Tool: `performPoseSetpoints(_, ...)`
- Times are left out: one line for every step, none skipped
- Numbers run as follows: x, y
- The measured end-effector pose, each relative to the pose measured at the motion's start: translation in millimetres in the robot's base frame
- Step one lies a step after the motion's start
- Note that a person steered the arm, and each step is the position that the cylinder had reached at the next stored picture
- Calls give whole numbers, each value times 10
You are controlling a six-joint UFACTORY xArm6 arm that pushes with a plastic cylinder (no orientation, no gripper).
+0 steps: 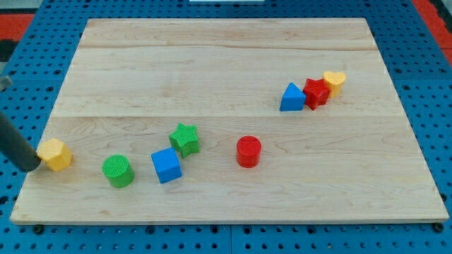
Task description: Push the yellow hexagon along with a green circle towards bottom center
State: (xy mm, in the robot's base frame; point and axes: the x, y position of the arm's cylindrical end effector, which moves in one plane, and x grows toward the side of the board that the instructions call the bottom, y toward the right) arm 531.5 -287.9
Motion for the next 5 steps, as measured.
performPoseSetpoints(-330, 103)
performPoseSetpoints(-327, 352)
performPoseSetpoints(-168, 361)
performPoseSetpoints(-77, 535)
performPoseSetpoints(44, 594)
